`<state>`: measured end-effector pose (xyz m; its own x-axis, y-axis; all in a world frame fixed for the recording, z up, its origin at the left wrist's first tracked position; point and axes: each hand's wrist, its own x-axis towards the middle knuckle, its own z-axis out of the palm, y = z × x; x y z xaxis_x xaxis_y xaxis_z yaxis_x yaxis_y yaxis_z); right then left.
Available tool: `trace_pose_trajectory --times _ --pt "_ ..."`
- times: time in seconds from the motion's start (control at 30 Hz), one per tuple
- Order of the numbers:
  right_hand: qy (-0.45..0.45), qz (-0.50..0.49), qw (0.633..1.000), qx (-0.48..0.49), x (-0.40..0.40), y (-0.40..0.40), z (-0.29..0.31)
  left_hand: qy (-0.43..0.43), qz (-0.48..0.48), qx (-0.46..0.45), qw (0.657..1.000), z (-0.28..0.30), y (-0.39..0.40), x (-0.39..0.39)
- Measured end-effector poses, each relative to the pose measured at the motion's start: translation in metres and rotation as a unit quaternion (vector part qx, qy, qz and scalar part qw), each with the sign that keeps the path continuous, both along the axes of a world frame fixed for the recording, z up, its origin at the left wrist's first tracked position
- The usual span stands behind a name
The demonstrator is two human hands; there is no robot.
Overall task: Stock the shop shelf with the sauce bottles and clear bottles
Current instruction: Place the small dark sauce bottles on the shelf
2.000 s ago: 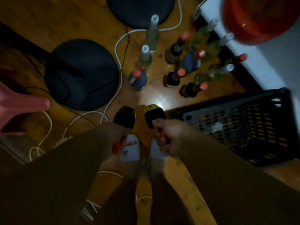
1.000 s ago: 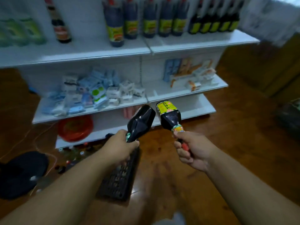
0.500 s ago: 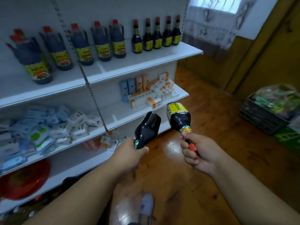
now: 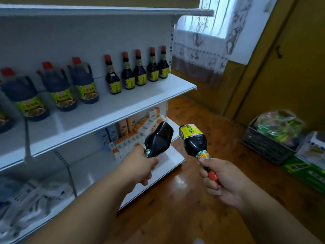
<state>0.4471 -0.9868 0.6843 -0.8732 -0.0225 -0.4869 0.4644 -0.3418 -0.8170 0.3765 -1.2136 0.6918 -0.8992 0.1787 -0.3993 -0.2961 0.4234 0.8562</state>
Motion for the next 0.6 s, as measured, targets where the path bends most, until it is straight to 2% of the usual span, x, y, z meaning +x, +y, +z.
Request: trace_pose_trajectory --times 0.13,0.27,0.43,0.6 --pt "0.012 0.011 0.999 0.045 -0.077 0.047 -0.004 0.057 -0.005 -0.088 0.994 0.006 0.031 -0.068" --pt "0.015 0.05 0.995 0.08 -0.158 0.086 0.004 0.141 0.011 -0.247 0.959 0.026 0.05 -0.129" --pt "0.035 0.13 0.986 0.101 -0.264 0.098 0.021 0.211 -0.013 -0.477 0.853 0.054 0.042 -0.191" --pt "0.061 0.199 0.964 0.165 -0.354 0.052 0.031 0.19 -0.126 -0.654 0.722 0.083 0.007 -0.251"
